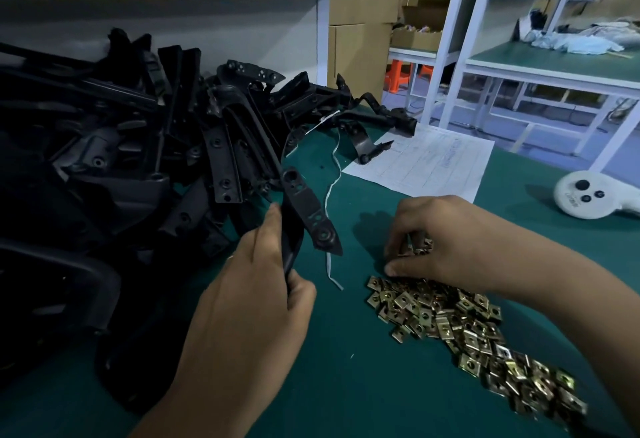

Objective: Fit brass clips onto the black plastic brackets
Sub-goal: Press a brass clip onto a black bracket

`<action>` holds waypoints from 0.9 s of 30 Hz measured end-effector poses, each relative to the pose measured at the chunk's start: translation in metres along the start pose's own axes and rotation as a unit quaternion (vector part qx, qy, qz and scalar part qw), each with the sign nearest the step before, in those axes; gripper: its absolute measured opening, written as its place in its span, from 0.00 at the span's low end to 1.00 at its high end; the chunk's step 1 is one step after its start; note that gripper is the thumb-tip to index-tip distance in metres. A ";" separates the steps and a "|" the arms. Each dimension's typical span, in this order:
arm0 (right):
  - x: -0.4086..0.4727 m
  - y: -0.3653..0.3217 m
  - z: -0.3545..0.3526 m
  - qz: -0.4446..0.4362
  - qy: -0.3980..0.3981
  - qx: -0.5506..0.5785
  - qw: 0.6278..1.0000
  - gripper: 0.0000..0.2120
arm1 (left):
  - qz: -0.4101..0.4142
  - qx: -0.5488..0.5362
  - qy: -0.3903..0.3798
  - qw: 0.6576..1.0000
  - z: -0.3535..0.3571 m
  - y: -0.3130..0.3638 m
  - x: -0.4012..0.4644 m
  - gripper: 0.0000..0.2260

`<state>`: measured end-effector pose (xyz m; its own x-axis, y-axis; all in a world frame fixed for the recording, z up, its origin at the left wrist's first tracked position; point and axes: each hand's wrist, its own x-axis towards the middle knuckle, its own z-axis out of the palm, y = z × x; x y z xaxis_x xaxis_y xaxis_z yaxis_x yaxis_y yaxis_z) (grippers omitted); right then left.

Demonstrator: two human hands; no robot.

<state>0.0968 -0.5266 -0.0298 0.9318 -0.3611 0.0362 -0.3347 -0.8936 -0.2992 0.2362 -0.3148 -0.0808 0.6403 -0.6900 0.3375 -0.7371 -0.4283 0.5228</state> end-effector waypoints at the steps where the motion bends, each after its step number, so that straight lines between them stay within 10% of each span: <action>1: 0.000 -0.001 0.000 -0.003 -0.008 0.008 1.000 0.07 | 0.005 0.005 0.000 1.000 0.000 0.000 -0.001 0.35; 7: -0.001 -0.009 0.001 -0.027 0.027 0.246 0.969 0.04 | 0.047 0.034 -0.010 0.998 -0.003 0.001 -0.002 0.38; 16: 0.007 -0.030 0.014 -0.024 0.101 0.671 0.735 0.09 | 0.041 0.054 -0.004 0.998 -0.010 0.006 -0.001 0.40; 27: 0.003 -0.045 0.014 0.009 0.137 0.621 0.772 0.11 | 0.062 0.051 -0.006 0.997 -0.013 0.006 0.000 0.40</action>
<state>0.1168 -0.4842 -0.0301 0.8075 -0.5645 0.1712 0.2042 -0.0048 -0.9789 0.2344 -0.3096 -0.0671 0.5411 -0.7483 0.3838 -0.8287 -0.3968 0.3946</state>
